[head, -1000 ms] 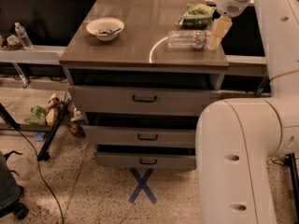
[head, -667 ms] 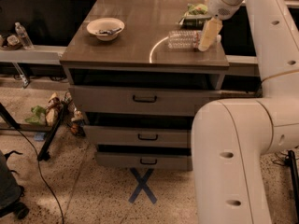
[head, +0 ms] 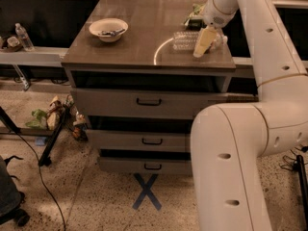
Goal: Move water bottle near paper bowl
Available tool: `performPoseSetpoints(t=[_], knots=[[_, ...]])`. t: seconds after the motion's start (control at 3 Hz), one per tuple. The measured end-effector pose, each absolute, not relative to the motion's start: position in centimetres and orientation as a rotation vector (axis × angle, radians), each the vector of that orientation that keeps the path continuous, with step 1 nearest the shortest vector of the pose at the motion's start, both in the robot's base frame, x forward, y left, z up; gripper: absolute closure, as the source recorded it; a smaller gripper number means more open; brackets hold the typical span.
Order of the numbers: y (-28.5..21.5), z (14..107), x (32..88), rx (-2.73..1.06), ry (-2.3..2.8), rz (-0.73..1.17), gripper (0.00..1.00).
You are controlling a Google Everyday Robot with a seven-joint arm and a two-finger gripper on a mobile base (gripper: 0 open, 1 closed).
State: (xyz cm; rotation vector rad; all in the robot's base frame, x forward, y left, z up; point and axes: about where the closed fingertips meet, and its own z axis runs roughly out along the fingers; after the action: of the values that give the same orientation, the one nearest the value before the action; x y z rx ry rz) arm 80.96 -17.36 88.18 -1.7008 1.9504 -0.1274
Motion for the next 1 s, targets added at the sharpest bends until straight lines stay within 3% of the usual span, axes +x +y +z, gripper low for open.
performPoseSetpoints(t=[1.0], knots=[[-13.6, 85.4, 80.9, -1.804, 1.870, -0.010, 0.84]])
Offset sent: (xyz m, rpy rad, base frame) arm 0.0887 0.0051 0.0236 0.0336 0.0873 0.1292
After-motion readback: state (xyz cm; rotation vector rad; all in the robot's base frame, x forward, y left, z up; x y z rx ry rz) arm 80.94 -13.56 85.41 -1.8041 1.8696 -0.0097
